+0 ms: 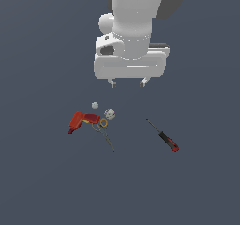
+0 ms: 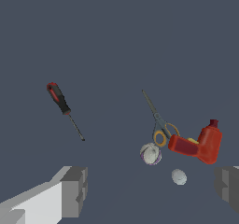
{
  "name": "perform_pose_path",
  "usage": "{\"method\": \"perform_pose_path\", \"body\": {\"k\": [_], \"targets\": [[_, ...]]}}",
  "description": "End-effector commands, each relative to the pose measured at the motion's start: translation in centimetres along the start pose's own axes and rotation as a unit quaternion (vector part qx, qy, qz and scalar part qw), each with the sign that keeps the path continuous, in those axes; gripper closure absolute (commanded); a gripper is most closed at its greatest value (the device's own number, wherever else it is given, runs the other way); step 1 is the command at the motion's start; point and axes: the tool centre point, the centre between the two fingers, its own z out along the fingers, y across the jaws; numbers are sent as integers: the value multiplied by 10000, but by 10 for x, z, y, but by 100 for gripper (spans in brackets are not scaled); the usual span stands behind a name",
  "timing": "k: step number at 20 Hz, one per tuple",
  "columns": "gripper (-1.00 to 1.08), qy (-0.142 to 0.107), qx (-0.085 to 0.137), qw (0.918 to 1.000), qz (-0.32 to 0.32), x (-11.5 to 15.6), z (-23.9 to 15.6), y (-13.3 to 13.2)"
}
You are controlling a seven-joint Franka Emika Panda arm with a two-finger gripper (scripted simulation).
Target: Pick up a designated object from a clutter of objects.
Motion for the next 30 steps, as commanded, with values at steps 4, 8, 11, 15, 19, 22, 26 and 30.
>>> {"method": "perform_pose_path", "body": {"k": [4,8,11,15,19,22,26,30], "targets": [[-92,14,-1,10000,1,1,-1,3],[-92,67,-7,10000,14,5,-5,17],[-92,92,-9,10000,31,6,-7,24],[-92,87,-10,10000,17,6,-6,22],[-92,75,-29,9999,-85,11,4,16],[-92,58,-51,9997,-223,16,17,7],[-92,28,-84,9988,-489,26,42,-11],[-92,-10,-112,9963,-854,36,77,-36]]}}
